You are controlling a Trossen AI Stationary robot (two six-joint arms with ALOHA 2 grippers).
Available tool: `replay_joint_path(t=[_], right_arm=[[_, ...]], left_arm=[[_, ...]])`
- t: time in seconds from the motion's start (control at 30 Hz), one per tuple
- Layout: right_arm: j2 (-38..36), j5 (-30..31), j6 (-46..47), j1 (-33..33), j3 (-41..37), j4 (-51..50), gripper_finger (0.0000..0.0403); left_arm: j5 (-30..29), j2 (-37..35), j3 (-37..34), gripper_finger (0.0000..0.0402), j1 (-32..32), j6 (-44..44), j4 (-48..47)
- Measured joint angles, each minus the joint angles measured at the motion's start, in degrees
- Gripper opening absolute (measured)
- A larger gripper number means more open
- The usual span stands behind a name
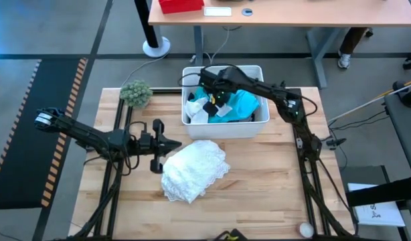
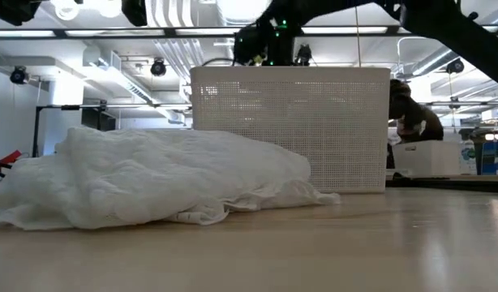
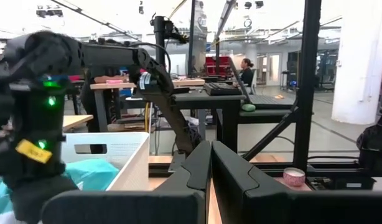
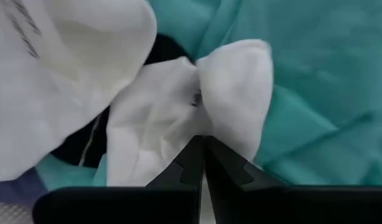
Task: Sort clothes
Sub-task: Put the white table mat into the white bin
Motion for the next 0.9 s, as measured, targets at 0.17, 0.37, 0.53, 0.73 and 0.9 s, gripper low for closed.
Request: replay_joint_path(t=[0.17,0.37,0.53,0.73,0.9], right_arm=[[-0.03,-3.57,0.13,-0.84,-6.42,4.31,0.0000],[-0.44,-8.74,-0.08,-1.54,-12.92,10.11,0.0000],[-0.50,-10.85,0.07,-2.10,-15.85,13.10,0.0000],[-0.52,-13.83,0.13,-2.80,-17.41,13.15,0.0000],[-0.54,-14.02,0.18,-2.94,-19.74,15.13,0.0000]], left_arm=[[-0.19,0.11,0.00,0.0000,0.00,-0.80,-0.63],[-0.26,0.13,0.00,0.0000,0.02,-1.96,-1.35],[-0.29,0.13,0.00,0.0000,0.02,-2.16,-1.34],[-1.76,0.13,0.00,0.0000,0.03,-2.07,-1.29],[-1.79,0.15,0.00,0.0000,0.02,-1.97,-1.26]])
